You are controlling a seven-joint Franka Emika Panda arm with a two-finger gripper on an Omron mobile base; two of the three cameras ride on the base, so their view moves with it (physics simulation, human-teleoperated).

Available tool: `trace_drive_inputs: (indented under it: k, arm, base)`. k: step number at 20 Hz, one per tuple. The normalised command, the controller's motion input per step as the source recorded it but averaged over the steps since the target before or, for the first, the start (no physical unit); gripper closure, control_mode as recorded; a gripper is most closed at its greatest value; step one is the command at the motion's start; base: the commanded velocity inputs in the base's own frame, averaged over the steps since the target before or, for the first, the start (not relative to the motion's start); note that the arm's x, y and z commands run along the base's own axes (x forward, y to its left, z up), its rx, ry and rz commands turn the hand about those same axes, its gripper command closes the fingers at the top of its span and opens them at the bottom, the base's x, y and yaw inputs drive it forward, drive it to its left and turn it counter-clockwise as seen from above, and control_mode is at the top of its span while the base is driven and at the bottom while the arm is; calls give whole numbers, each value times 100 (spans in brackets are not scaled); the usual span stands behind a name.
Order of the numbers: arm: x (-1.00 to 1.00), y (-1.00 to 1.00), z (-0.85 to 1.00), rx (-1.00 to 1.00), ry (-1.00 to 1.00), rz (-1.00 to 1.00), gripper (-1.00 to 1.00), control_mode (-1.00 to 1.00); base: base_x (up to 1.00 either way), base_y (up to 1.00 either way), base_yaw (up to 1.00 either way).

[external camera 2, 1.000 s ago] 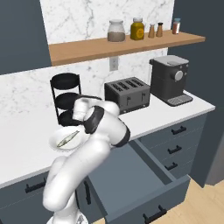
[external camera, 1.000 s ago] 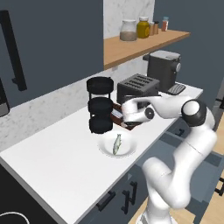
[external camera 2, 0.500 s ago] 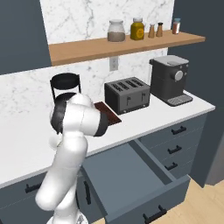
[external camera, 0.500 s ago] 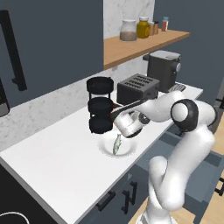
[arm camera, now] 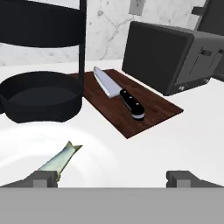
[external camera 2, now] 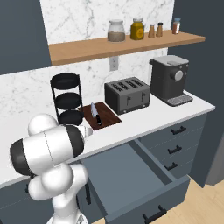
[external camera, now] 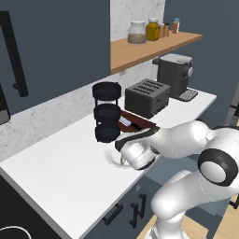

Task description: Pick up the knife from the drawer and place it on the cutting board. Then place the meat from the plate to the cutting board.

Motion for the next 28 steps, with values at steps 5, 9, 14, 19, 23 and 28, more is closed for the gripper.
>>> trace_drive_inputs:
  k: [5, 9, 14, 19, 23, 28]
  arm:
    - [-66, -2, 100, 19, 23, -1, -100, -100]
    - [3, 19, 93, 27, 47, 0, -100, -100]
    - [26, 38, 45, 16, 56, 0, -100, -100]
    - [11, 47, 61, 3, 38, 0, -100, -100]
    - [0, 41, 12, 1, 35, 0, -100, -100]
    - [0, 1, -24, 0, 15, 0, -100, -100]
  base:
    - [0, 0, 0]
    - [0, 0, 0]
    - [0, 0, 0]
    - [0, 0, 0]
    - [0, 0, 0]
    - [0, 0, 0]
